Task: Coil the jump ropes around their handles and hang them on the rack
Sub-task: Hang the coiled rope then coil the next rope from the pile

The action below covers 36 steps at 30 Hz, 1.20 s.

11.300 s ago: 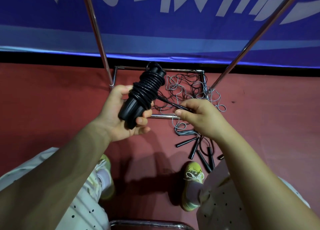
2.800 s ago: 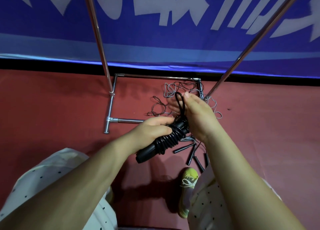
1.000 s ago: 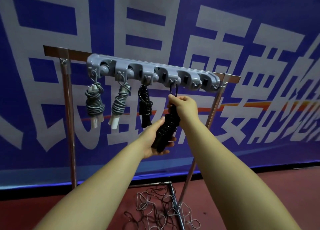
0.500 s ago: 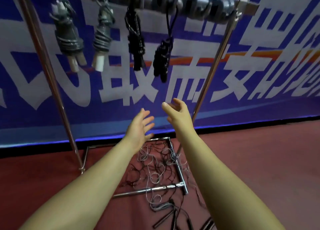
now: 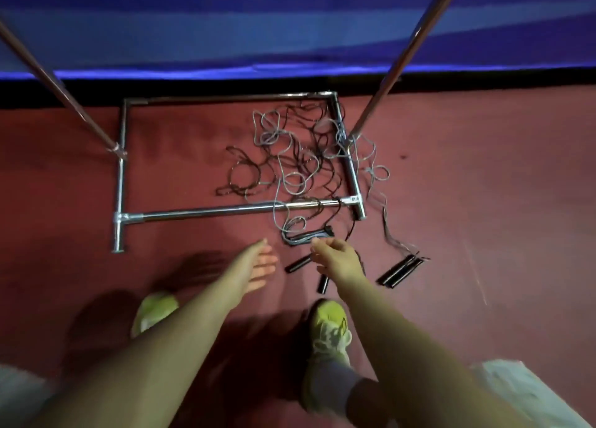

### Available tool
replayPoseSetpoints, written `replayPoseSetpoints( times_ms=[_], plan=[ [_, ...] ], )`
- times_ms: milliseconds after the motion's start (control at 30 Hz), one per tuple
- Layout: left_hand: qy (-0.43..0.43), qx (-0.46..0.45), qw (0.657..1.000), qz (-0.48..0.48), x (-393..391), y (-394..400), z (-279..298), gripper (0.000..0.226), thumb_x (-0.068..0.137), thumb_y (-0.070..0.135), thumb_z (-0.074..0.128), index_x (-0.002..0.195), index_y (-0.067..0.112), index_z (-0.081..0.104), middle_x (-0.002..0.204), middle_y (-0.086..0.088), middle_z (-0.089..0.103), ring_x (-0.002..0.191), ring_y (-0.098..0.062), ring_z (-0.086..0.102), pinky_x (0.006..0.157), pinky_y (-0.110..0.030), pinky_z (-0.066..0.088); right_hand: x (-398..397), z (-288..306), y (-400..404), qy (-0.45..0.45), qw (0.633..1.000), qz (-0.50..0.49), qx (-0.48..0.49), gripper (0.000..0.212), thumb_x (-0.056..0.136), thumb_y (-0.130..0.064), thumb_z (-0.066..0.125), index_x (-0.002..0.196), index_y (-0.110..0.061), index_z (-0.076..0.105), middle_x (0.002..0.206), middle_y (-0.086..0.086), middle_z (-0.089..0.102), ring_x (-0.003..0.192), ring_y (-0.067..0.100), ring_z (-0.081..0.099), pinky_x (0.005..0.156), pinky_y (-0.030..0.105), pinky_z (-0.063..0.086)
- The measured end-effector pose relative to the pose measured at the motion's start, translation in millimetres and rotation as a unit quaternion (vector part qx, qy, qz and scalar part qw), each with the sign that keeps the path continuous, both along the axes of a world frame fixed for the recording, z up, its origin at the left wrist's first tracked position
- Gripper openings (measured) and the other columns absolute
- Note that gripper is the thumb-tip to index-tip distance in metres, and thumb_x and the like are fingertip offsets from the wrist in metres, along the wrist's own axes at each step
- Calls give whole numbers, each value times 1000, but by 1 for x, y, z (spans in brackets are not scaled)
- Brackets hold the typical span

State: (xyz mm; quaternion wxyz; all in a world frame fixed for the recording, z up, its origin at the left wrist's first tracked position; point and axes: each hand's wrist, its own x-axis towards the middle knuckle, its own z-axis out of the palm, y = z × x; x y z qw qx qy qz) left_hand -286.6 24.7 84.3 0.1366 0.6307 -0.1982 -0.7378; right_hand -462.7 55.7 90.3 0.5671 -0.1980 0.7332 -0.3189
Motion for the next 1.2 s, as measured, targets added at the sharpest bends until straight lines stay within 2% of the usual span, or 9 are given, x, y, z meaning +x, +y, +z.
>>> replayPoseSetpoints(
  times_ms=[167, 300, 400, 467, 667, 833, 1000, 1100, 1200],
  plan=[
    [-13, 83, 996, 5, 3, 21, -75, 33, 97, 46, 40, 111, 21, 56, 100, 2, 65, 97, -19, 59, 92, -36, 37, -22, -82, 18, 38, 998, 22, 52, 16, 88, -14, 68, 77, -10, 58, 67, 5, 54, 66, 20, 49, 53, 23, 42],
    [-12, 99, 995, 1, -5, 13, -112, 29, 97, 45, 39, 103, 24, 57, 101, 1, 65, 97, -17, 59, 88, -35, 39, -37, -127, -2, 108, 994, -25, 27, 25, 86, -17, 71, 106, -4, 64, 95, 5, 65, 86, 15, 59, 82, 27, 48],
    [-5, 100, 995, -4, -15, 6, -134, 31, 97, 46, 38, 106, 24, 58, 102, 2, 66, 95, -15, 60, 84, -35, 41, -45, -152, -11, 127, 990, -34, 47, 21, 87, -18, 69, 101, -4, 65, 93, 6, 68, 87, 19, 63, 78, 27, 50],
    [-5, 91, 996, -19, -22, 2, -145, 32, 98, 45, 37, 111, 23, 57, 107, 3, 65, 100, -15, 59, 88, -36, 40, -46, -163, -7, 168, 982, -3, 85, 23, 85, -23, 70, 97, -4, 65, 92, 7, 67, 89, 21, 63, 73, 23, 48],
    [-8, 84, 996, 8, -29, -20, -169, 36, 98, 46, 37, 116, 21, 57, 110, 1, 64, 103, -17, 58, 89, -37, 40, -54, -175, -26, 387, 913, 128, 21, 55, 83, -46, 66, 126, -13, 55, 127, 7, 51, 121, 27, 43, 106, 41, 34],
    [8, 119, 993, 8, -40, -17, -173, 47, 96, 51, 41, 127, 18, 53, 116, 0, 62, 108, -19, 57, 92, -38, 41, -61, -182, -22, 259, 946, 170, 94, 47, 73, -61, 65, 101, -24, 54, 105, 5, 62, 101, 24, 61, 89, 41, 50],
    [-14, 95, 988, 119, -67, -39, -169, 49, 90, 50, 56, 128, 19, 52, 117, -1, 54, 105, -18, 54, 89, -37, 43, -53, -180, 2, 204, 968, 143, 39, 17, 87, -31, 68, 88, -21, 55, 88, -1, 65, 79, 9, 60, 73, 24, 47],
    [-32, 108, 983, 144, -79, -58, -171, 30, 86, 46, 65, 102, 21, 61, 111, 2, 62, 93, -14, 58, 81, -33, 42, -46, -181, 1, 140, 989, 42, 28, 30, 85, -44, 64, 80, -15, 57, 70, -3, 65, 66, 14, 59, 66, 37, 49],
    [-72, 101, 985, 121, -92, -63, -175, 24, 88, 32, 67, 99, 10, 65, 92, 1, 65, 78, -14, 57, 69, -28, 42, -39, -181, 0, 130, 991, 30, 19, 30, 84, -48, 59, 79, -18, 58, 68, -10, 62, 68, 12, 57, 72, 47, 54]
  ],
)
